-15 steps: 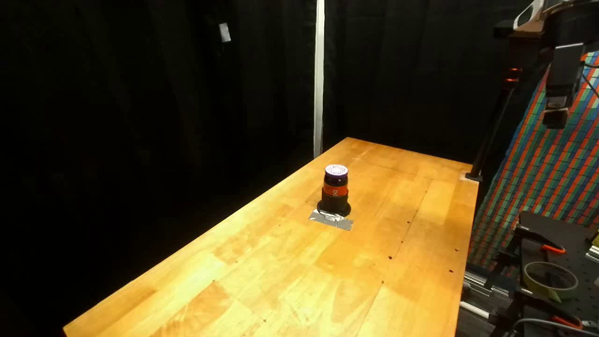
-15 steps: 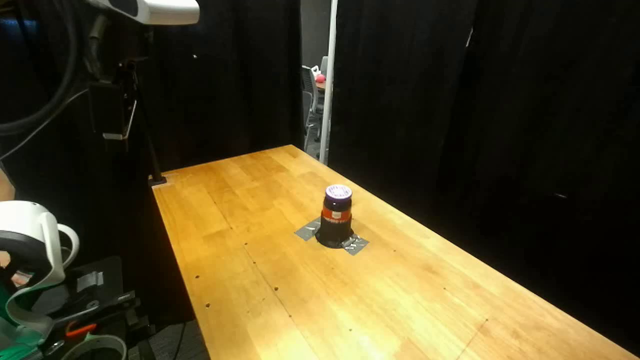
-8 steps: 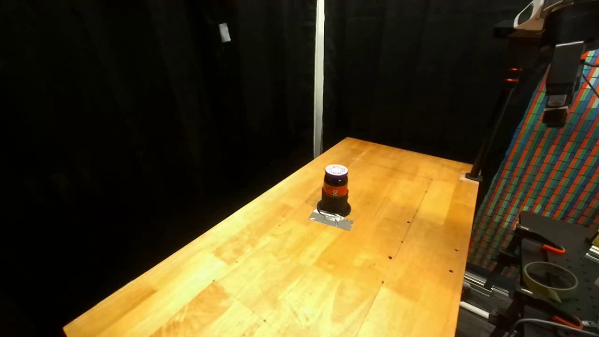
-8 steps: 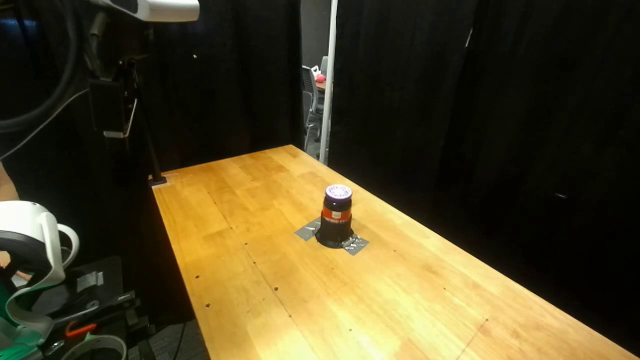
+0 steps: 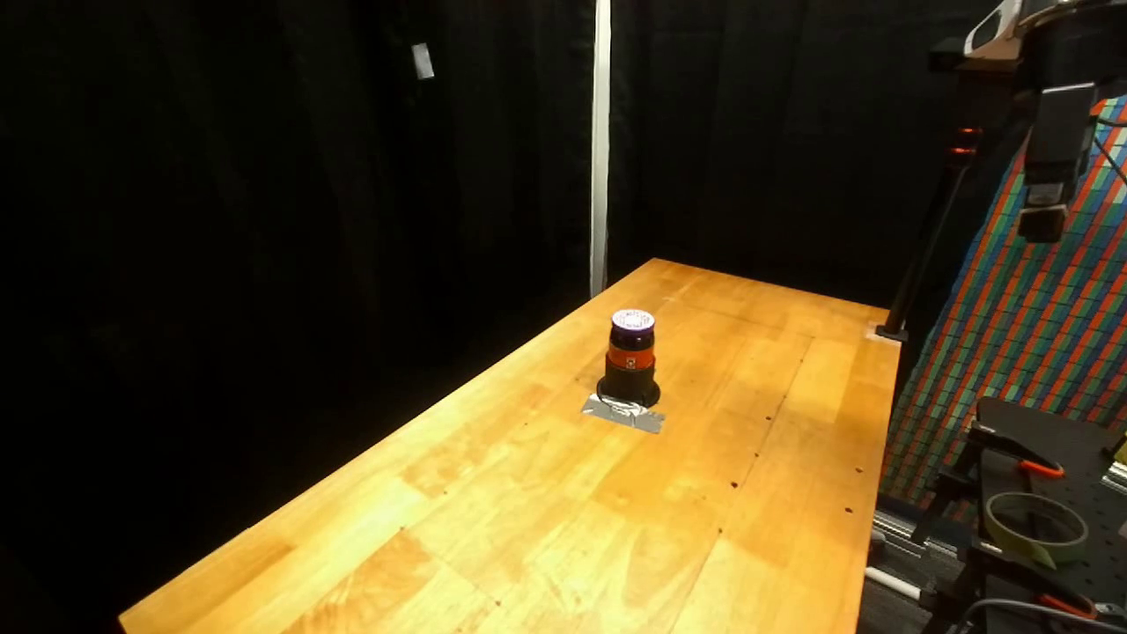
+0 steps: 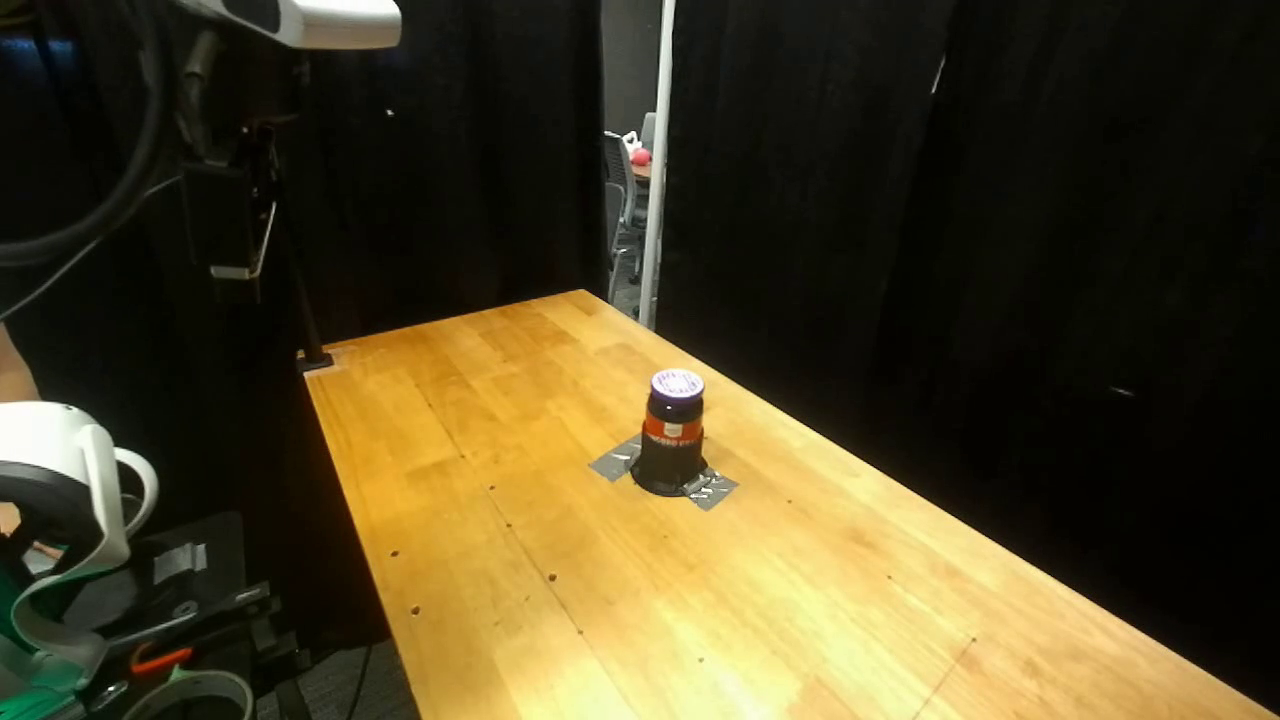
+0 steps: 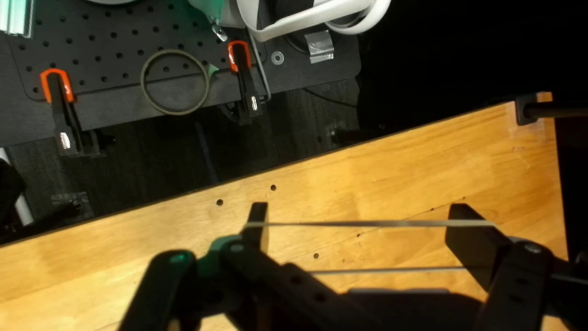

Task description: Put the elastic around the bottle

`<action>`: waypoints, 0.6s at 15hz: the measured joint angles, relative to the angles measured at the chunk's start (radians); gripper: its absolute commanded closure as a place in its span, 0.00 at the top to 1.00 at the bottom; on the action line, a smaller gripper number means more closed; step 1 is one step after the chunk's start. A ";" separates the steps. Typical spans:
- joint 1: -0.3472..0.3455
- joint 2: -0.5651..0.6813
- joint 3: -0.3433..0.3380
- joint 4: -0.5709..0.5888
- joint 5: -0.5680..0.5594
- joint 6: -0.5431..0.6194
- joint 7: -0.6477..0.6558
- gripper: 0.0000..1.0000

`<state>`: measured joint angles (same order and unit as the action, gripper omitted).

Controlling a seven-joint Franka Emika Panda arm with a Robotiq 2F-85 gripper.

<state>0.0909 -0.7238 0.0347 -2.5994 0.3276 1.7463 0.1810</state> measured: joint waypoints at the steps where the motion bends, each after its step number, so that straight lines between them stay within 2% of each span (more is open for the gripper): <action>1: 0.000 0.017 0.014 0.007 -0.001 0.022 0.000 1.00; 5: 0.000 0.180 0.082 0.089 -0.037 0.236 -0.003 1.00; 9: -0.008 0.426 0.094 0.226 -0.130 0.443 -0.003 1.00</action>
<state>0.0831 -0.2977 0.1289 -2.3732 0.1980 2.1896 0.1777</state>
